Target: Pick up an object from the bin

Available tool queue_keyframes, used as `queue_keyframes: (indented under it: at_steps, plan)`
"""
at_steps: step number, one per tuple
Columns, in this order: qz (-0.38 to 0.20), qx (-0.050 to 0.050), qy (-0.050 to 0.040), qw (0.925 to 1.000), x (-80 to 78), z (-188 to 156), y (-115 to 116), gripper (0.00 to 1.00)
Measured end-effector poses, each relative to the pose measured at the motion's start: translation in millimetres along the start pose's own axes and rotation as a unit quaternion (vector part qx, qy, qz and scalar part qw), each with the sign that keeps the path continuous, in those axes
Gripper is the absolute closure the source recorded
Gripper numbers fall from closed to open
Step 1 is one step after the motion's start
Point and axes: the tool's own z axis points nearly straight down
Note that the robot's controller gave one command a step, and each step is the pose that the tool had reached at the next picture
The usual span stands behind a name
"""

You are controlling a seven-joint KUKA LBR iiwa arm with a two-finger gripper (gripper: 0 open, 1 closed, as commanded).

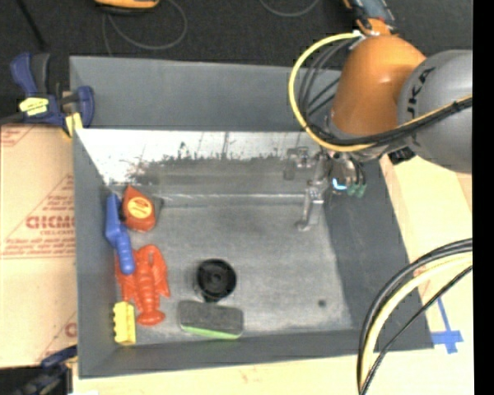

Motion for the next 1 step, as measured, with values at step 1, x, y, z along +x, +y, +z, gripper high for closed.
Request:
queue_keyframes:
  at_steps: [1]
  plan:
    - [0.000,0.000,-0.0041,1.0000,-1.5,-5.4,0.0,0.00]
